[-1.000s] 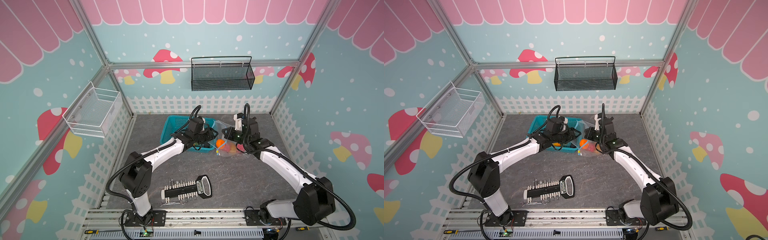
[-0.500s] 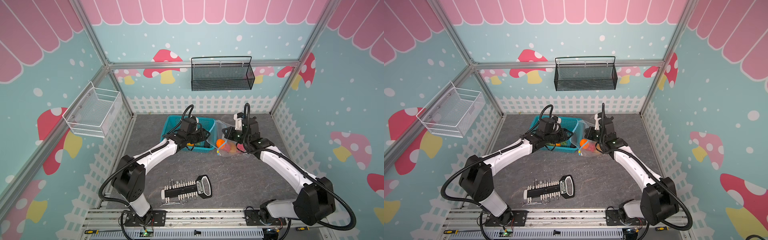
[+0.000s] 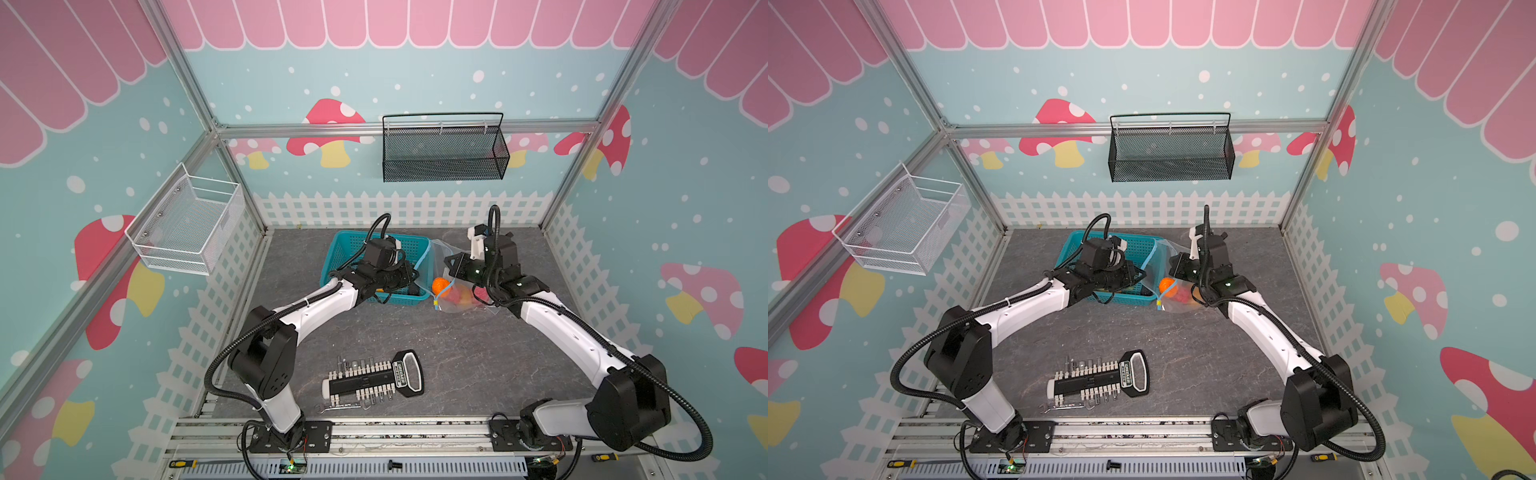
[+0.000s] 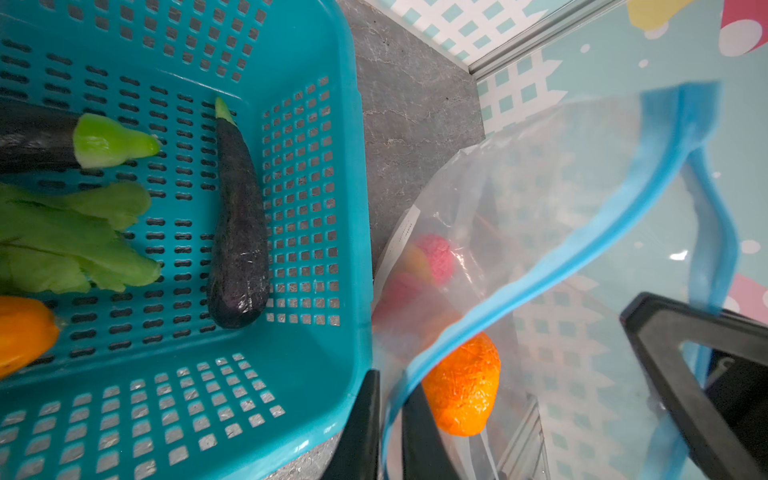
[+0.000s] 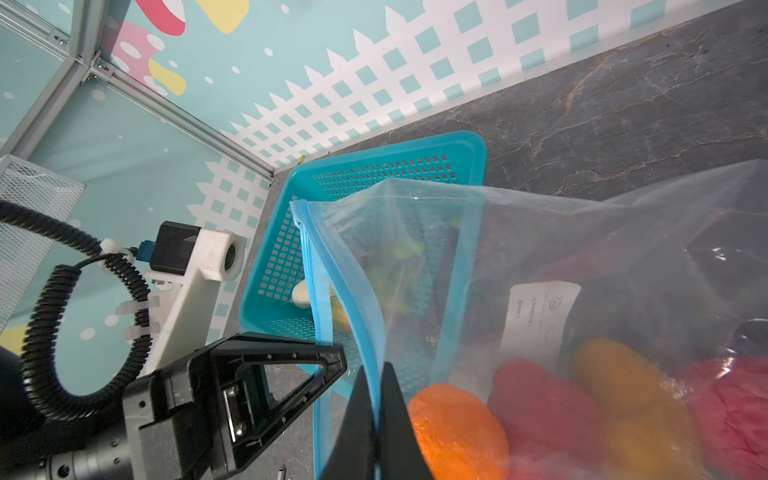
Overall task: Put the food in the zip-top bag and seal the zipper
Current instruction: 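Lower the orange into the bag opening and open the left gripper, then lift the bag away from the basket with the right gripper while the left gripper rises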
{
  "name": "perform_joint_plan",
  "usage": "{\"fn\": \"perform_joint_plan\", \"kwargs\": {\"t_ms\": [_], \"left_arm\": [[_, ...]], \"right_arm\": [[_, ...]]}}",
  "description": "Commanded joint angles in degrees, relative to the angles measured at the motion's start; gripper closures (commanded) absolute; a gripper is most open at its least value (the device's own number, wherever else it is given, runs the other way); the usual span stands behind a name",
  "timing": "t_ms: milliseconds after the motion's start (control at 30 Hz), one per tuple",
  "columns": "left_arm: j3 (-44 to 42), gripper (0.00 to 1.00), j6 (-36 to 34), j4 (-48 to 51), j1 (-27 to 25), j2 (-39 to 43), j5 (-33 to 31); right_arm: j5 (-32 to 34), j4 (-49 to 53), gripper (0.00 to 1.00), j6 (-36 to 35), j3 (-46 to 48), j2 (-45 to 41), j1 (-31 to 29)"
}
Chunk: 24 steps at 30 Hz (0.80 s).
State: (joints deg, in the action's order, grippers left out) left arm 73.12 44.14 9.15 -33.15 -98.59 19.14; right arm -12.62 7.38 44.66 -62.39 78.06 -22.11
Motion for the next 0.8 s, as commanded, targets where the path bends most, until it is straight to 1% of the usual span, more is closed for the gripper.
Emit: {"fn": "perform_joint_plan", "kwargs": {"t_ms": [0,233,333,767], "left_arm": [[0.67,0.90,0.82,-1.08,-0.55,0.54,0.98],[3.71,0.96,2.42,-0.73,-1.81,0.94,2.09],[6.25,0.99,2.88,0.04,-2.50,0.73,2.57],[16.86,1.00,3.88,3.77,-5.08,-1.50,3.42]], "right_arm": [[1.66,0.57,1.00,-0.63,-1.60,-1.99,0.22],[3.39,2.78,0.99,-1.89,-3.32,-2.90,0.57],[3.70,3.98,0.99,-2.61,-4.77,-2.77,0.92],[6.38,11.50,0.98,-5.61,-10.84,-4.40,5.03]]}}
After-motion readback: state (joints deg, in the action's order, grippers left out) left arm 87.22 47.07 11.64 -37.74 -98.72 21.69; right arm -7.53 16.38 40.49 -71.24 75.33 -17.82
